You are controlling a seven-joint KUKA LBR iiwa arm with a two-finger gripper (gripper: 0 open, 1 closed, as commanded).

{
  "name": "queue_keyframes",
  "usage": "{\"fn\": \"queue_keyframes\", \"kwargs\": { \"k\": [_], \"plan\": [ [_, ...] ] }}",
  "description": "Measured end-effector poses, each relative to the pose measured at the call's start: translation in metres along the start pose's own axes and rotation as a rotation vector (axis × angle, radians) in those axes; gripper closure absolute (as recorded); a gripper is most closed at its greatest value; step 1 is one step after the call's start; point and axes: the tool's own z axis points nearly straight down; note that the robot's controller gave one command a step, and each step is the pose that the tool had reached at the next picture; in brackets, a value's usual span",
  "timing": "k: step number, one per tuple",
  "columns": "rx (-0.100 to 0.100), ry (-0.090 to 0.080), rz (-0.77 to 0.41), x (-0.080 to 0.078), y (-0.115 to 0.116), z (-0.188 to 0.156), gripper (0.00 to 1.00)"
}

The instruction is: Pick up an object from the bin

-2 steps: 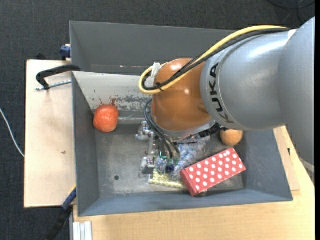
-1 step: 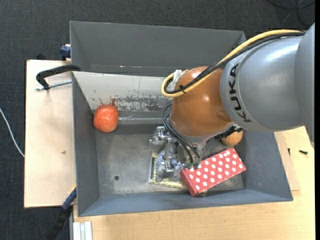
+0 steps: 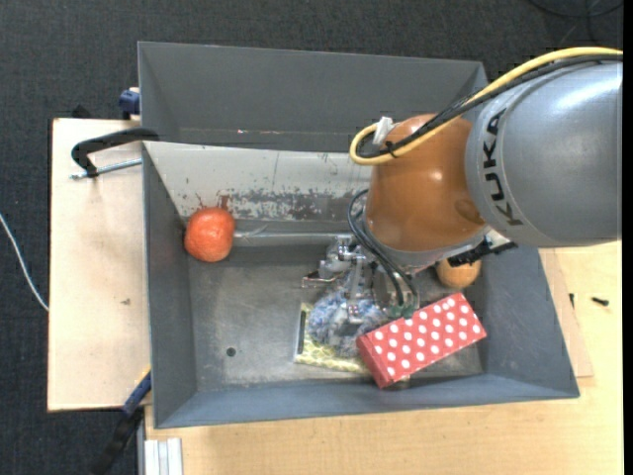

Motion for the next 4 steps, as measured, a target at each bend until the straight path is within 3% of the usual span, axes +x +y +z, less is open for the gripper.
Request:
{"fn": "queue_keyframes", "kwargs": {
  "k": [1, 2, 3, 4],
  "plan": [
    [-0.009, -0.01, -0.134, -0.032, -0.007, 0.07, 1.0],
    [-0.009, -0.01, -0.133, -0.032, -0.007, 0.07, 1.0],
    [-0.004, 0.002, -0.151, -0.022, -0.022, 0.04, 1.0],
    [0.0, -0.003, -0.308, -0.052, -0.085, -0.096, 1.0]
  ]
}}
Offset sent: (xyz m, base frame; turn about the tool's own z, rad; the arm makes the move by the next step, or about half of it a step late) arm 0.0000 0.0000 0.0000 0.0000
